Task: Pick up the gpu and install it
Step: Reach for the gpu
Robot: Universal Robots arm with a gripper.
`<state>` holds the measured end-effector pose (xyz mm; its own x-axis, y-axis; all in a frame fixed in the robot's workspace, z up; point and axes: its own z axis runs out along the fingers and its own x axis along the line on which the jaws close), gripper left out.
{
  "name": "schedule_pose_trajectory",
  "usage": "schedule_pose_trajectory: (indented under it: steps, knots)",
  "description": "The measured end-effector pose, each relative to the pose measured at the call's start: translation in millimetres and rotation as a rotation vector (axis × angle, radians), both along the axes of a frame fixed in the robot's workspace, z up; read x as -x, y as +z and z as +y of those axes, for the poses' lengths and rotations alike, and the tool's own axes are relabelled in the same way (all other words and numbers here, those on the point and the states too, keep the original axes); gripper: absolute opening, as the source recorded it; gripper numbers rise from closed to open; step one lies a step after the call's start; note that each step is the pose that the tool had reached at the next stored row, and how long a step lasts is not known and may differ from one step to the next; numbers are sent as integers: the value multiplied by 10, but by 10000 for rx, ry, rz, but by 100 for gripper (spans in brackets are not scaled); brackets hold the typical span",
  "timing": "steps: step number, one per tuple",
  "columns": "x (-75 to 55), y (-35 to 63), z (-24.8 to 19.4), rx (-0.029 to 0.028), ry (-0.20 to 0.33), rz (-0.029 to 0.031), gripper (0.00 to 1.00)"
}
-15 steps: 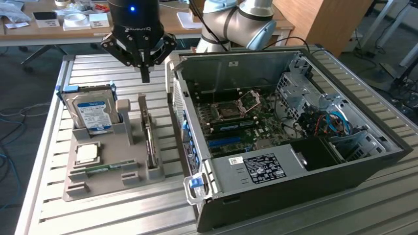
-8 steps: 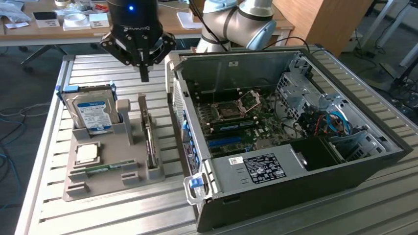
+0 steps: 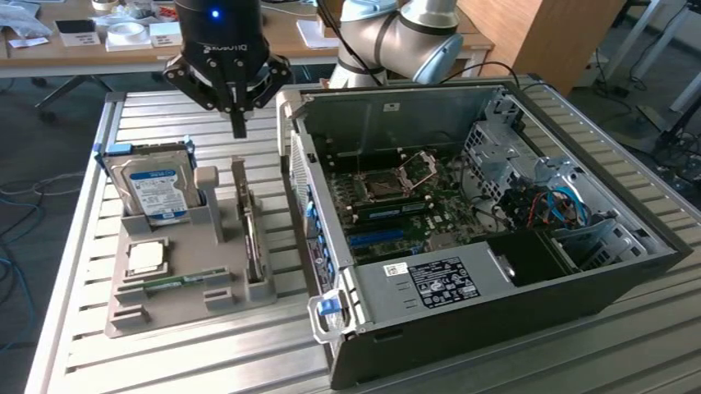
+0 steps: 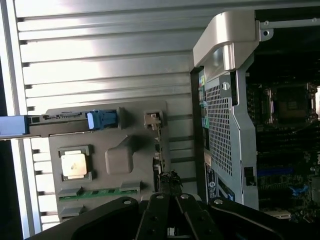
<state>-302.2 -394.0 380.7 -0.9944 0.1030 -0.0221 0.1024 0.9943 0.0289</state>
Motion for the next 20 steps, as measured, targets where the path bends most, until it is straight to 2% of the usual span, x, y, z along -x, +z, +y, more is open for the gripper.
schedule_pose_trajectory:
  steps: [6, 14, 20]
  knots:
    - [0, -1, -142, -1, -17, -1, 11]
    - [1, -1, -367, -1, -26, -1, 11]
    - [1, -1, -483, -1, -37, -2, 11]
